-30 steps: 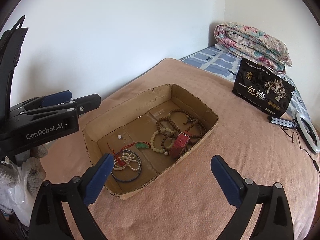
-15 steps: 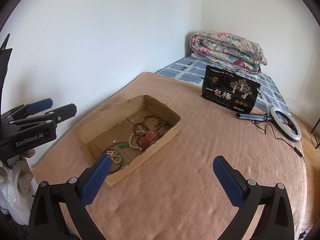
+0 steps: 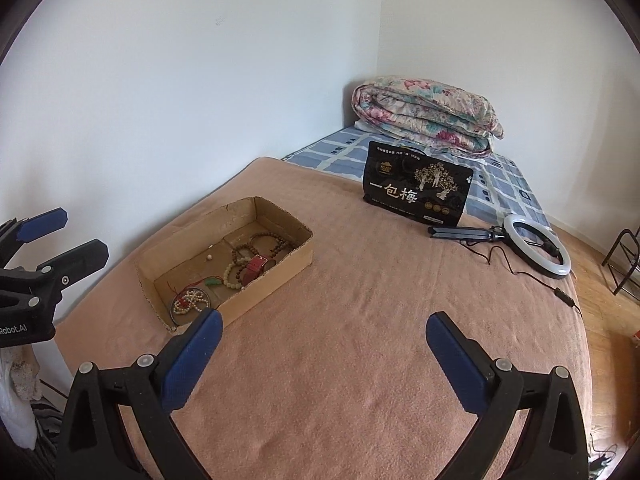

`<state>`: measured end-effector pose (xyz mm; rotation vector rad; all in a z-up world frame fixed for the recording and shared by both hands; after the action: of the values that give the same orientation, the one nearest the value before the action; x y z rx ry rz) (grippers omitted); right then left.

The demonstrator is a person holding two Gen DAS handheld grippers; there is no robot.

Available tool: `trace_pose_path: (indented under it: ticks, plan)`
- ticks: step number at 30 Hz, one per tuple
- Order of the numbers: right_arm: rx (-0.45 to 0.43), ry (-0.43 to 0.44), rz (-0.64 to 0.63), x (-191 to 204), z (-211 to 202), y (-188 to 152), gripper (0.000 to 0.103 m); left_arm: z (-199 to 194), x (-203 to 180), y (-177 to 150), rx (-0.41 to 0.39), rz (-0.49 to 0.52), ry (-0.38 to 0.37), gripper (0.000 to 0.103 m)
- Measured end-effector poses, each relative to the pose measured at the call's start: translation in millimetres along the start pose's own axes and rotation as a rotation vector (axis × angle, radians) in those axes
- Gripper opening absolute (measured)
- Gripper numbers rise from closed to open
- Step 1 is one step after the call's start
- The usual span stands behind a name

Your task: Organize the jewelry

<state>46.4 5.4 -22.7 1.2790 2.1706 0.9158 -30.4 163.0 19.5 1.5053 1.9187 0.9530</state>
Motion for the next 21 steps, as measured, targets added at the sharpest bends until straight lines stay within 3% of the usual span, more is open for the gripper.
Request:
trace_pose_path:
  ticks: [8, 14, 21]
  plan:
    - [-0.021, -0.023, -0.006, -11, 7, -7, 0.103, 9, -7, 0, 0.007, 0.01, 0.049, 0.103]
    - [-0.032, -0.04, 0.046, -25, 15, -12, 0.103, 23, -13, -4, 0.05, 0.016, 0.039, 0.103]
    - [-0.009, -0.051, 0.001, -26, 25, -15, 0.103, 30, -19, -4, 0.064, 0.018, 0.034, 0.103]
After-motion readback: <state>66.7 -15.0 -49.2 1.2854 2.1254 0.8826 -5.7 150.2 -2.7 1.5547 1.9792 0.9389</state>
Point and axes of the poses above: each gripper's, at about its wrist camera, not at the fingertips, and z roughly the way its jaws point, x to its left, y to its top, the point moved 3 cm from there along z, roughly the way its jaws point, and after that the axes turned 2 degrees about x, right-handed, at the moved point
